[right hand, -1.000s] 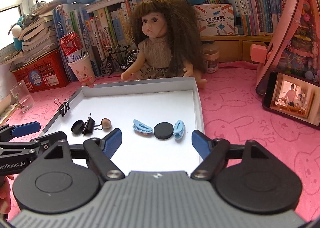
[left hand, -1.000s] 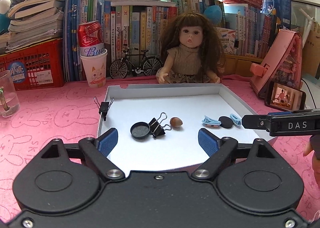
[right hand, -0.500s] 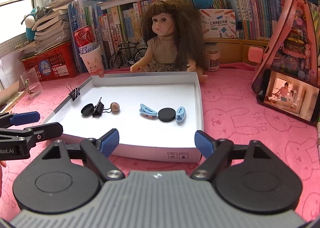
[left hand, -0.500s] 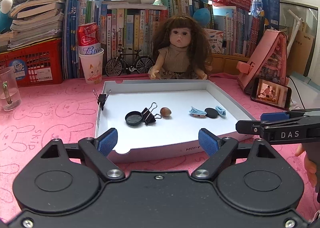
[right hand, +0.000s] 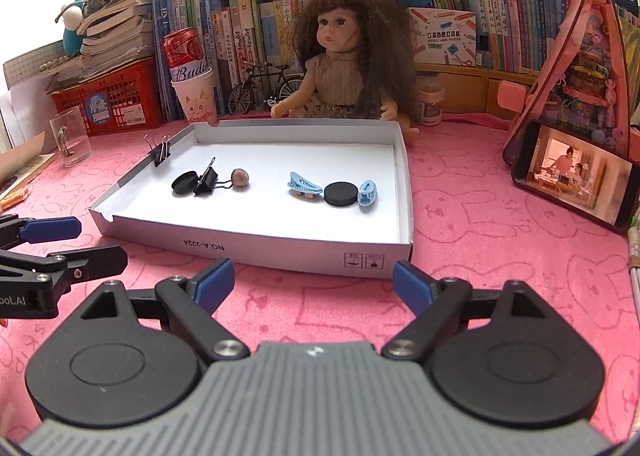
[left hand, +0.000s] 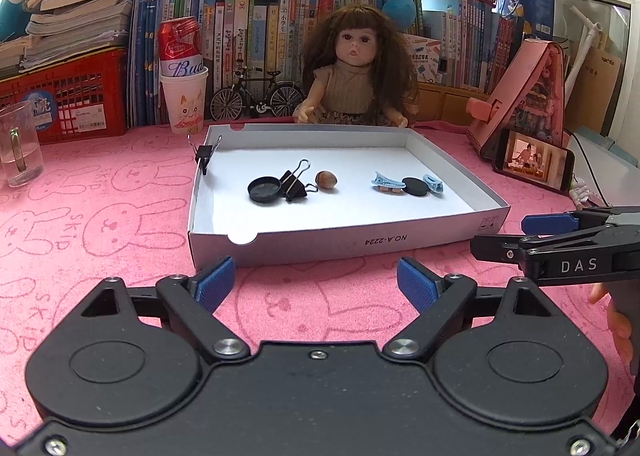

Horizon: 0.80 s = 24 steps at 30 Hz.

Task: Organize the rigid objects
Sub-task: 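Withdraw both open tools from the tray toward the objects on the cloth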

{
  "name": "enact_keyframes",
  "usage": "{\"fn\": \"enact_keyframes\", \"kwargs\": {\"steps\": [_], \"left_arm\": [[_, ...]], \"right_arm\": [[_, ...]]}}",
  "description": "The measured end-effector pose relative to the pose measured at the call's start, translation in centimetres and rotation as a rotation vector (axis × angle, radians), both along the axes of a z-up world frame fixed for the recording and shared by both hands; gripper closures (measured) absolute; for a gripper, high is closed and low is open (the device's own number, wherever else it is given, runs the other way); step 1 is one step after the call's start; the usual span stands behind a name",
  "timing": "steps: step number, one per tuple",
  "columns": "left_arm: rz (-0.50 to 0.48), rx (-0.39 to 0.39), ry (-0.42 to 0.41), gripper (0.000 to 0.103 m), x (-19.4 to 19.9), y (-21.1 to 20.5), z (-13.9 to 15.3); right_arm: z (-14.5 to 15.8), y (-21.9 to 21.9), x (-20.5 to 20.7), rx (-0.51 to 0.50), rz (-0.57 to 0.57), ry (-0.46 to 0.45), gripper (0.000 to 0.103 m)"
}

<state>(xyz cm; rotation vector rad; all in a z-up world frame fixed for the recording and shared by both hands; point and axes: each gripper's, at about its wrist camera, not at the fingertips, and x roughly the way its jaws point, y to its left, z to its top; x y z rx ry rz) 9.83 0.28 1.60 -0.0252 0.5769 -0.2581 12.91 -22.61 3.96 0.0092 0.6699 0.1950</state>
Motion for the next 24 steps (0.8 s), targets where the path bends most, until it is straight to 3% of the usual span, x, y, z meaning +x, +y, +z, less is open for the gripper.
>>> {"fn": "enact_keyframes", "kwargs": {"steps": [8, 16, 24], "left_arm": [[0.002, 0.013, 0.007, 0.016, -2.1, 0.4, -0.6], [-0.008, 0.024, -0.005, 0.016, -5.3, 1.2, -0.7], [-0.035, 0.040, -0.014, 0.016, -8.1, 1.7, -1.2]], "right_arm": [[-0.3, 0.2, -1.8, -0.014, 0.003, -0.013, 0.011], [-0.8, -0.4, -5.8, -0.040, 0.010, -0.094, 0.011], [-1.4, -0.8, -9.2, -0.018, 0.034, -0.120, 0.011]]}}
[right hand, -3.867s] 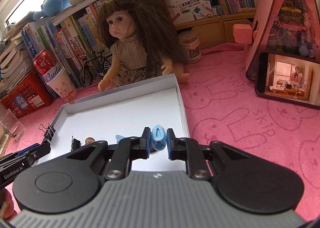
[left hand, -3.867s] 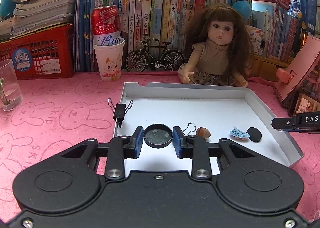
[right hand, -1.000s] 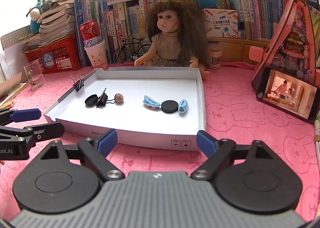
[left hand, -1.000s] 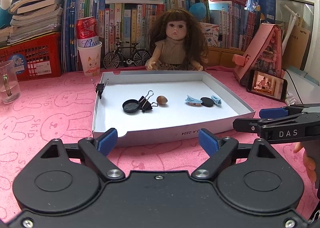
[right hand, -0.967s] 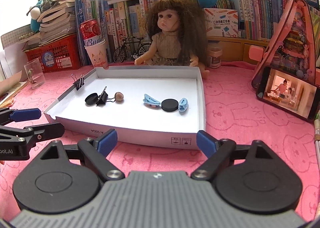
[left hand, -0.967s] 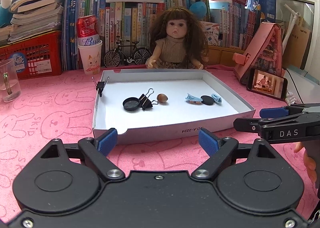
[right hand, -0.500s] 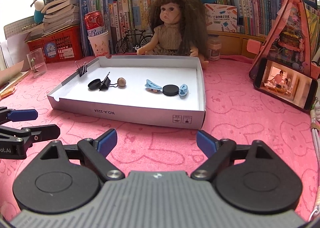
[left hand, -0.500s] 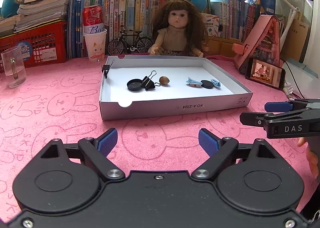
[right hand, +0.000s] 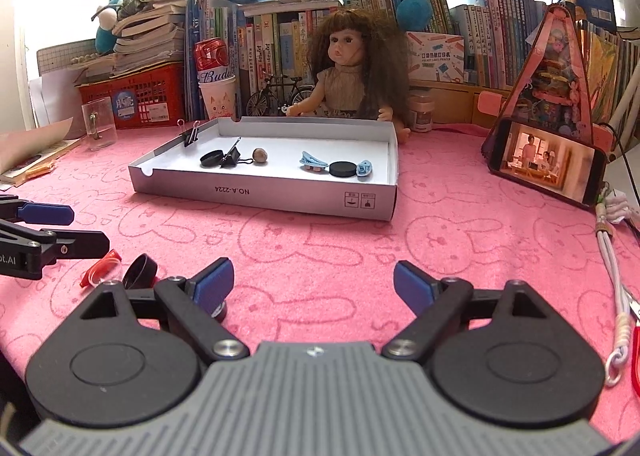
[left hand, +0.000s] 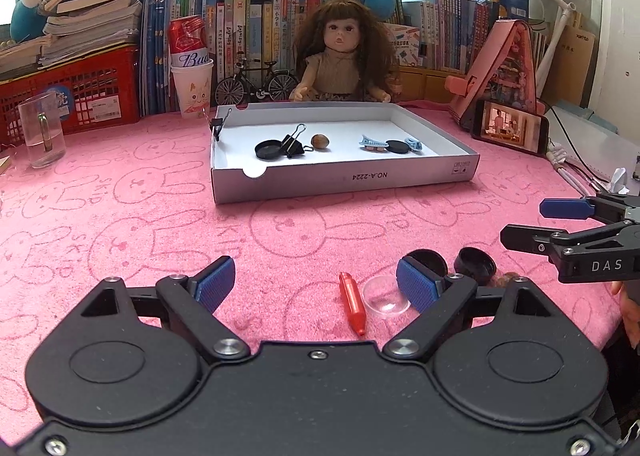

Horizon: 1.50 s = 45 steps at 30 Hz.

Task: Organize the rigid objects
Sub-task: 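Withdraw both open tools from the tray toward the objects on the cloth, then close the left tool on the red tube while the right tool grasps the brown acorn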

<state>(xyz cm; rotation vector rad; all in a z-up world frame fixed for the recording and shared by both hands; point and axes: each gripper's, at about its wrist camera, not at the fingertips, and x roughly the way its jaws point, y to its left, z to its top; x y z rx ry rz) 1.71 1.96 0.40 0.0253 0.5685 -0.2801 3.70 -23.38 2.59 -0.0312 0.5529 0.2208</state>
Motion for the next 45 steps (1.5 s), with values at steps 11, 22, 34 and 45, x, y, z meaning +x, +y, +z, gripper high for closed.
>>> {"fn": "enact_keyframes", "kwargs": {"steps": [11, 22, 34, 45], "left_arm": [[-0.049, 0.021, 0.006, 0.055, -2.5, 0.0, -1.0], [-0.036, 0.071, -0.021, 0.073, -2.4, -1.3, -1.7], [-0.006, 0.084, -0.040, 0.089, -1.3, -2.4, -2.0], [-0.034, 0.104, -0.058, 0.094, -2.0, -3.5, -1.2]], "right_arm": [[-0.8, 1.3, -3.2, -0.008, 0.088, -0.032, 0.013], [-1.2, 2.7, -4.5, -0.061, 0.111, -0.081, 0.045], [-1.8, 3.2, -4.9, -0.035, 0.150, -0.041, 0.056], [-1.4, 4.4, -4.7, -0.073, 0.152, -0.048, 0.080]]}}
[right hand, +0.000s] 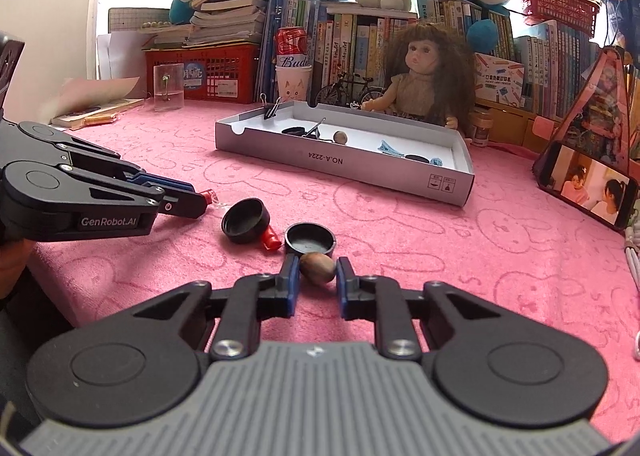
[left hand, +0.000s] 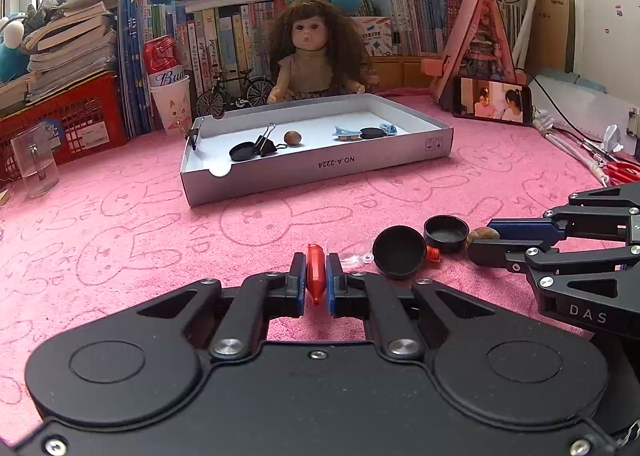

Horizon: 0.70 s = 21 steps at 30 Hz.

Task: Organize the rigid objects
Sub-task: 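Close the left tool on the red tube while the right tool grasps the brown acorn, then carry the red tube and acorn in both tools into the tray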

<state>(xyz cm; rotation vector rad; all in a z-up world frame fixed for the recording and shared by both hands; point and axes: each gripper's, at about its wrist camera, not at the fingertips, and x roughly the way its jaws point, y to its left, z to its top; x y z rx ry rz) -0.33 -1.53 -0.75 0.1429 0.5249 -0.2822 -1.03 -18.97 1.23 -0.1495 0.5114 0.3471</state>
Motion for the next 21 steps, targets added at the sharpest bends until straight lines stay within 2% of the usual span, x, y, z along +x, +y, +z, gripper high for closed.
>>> {"fn": "enact_keyframes", "kwargs": {"steps": [7, 11, 16, 21], "left_arm": [[0.041, -0.020, 0.011, 0.094, 1.0, 0.6, 0.8], [0.070, -0.055, 0.023, 0.094, 2.1, 0.8, 1.4], [0.092, -0.070, 0.009, 0.094, 3.4, 0.9, 2.4], [0.115, -0.084, -0.013, 0.094, 4.8, 1.3, 3.4]], "right_arm": [[0.5, -0.4, 1.0, -0.001, -0.038, 0.001, 0.080], [0.7, -0.7, 2.4, -0.004, -0.105, 0.025, 0.080], [1.3, -1.2, 4.2, 0.008, -0.172, 0.040, 0.080], [2.2, -1.6, 5.5, 0.024, -0.188, 0.022, 0.080]]}}
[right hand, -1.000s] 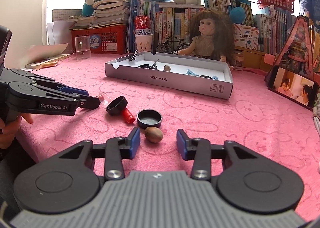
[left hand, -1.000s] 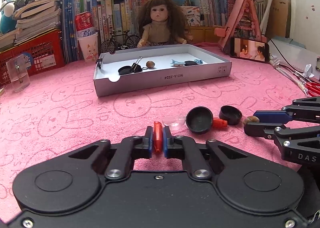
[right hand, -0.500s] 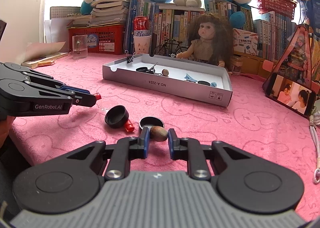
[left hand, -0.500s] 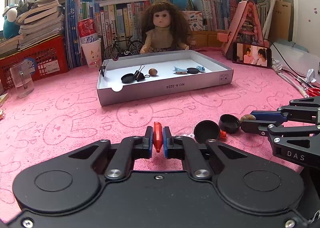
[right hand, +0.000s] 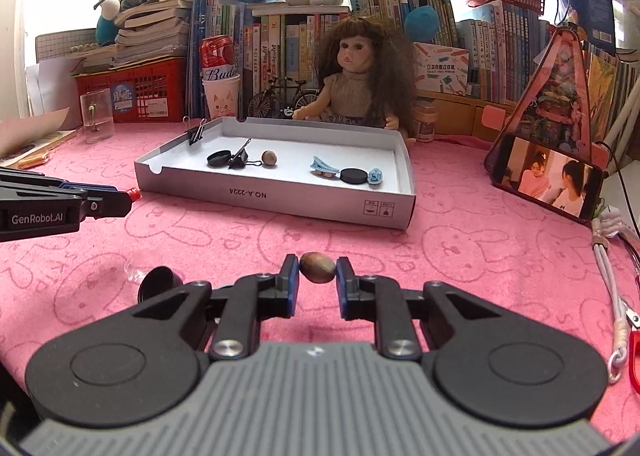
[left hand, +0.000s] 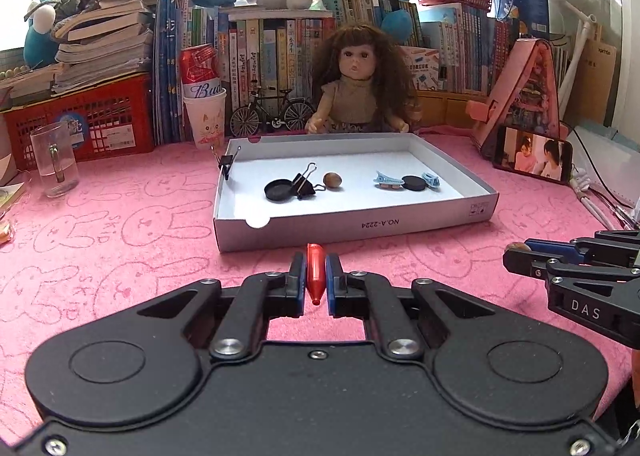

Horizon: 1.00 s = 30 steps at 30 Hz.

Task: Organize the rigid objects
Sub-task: 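Carry the red tube and acorn in both tools into the tray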

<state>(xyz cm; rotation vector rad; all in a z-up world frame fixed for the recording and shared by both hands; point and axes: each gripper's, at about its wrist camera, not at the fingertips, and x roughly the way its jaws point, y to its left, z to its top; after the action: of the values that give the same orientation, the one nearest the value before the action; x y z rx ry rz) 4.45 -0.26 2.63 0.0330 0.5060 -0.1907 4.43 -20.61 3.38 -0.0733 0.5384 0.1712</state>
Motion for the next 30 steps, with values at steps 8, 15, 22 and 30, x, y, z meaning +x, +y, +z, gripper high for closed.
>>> {"fn": "enact_keyframes", "kwargs": {"steps": [8, 15, 22, 30], "left_arm": [[0.040, -0.006, -0.023, 0.094, 2.9, 1.0, 1.2], [0.085, -0.017, -0.031, 0.094, 6.6, 1.9, 1.8], [0.088, 0.004, -0.026, 0.094, 10.6, 1.8, 1.7], [0.121, -0.032, 0.038, 0.094, 15.1, 2.2, 0.1]], "right_arm": [[1.2, -0.3, 2.2, 0.012, -0.037, -0.028, 0.080], [2.2, -0.8, 5.0, 0.037, -0.074, -0.051, 0.080], [2.4, -1.1, 8.7, 0.042, -0.095, -0.037, 0.080], [0.9, -0.9, 12.6, 0.036, -0.097, 0.032, 0.080]]}}
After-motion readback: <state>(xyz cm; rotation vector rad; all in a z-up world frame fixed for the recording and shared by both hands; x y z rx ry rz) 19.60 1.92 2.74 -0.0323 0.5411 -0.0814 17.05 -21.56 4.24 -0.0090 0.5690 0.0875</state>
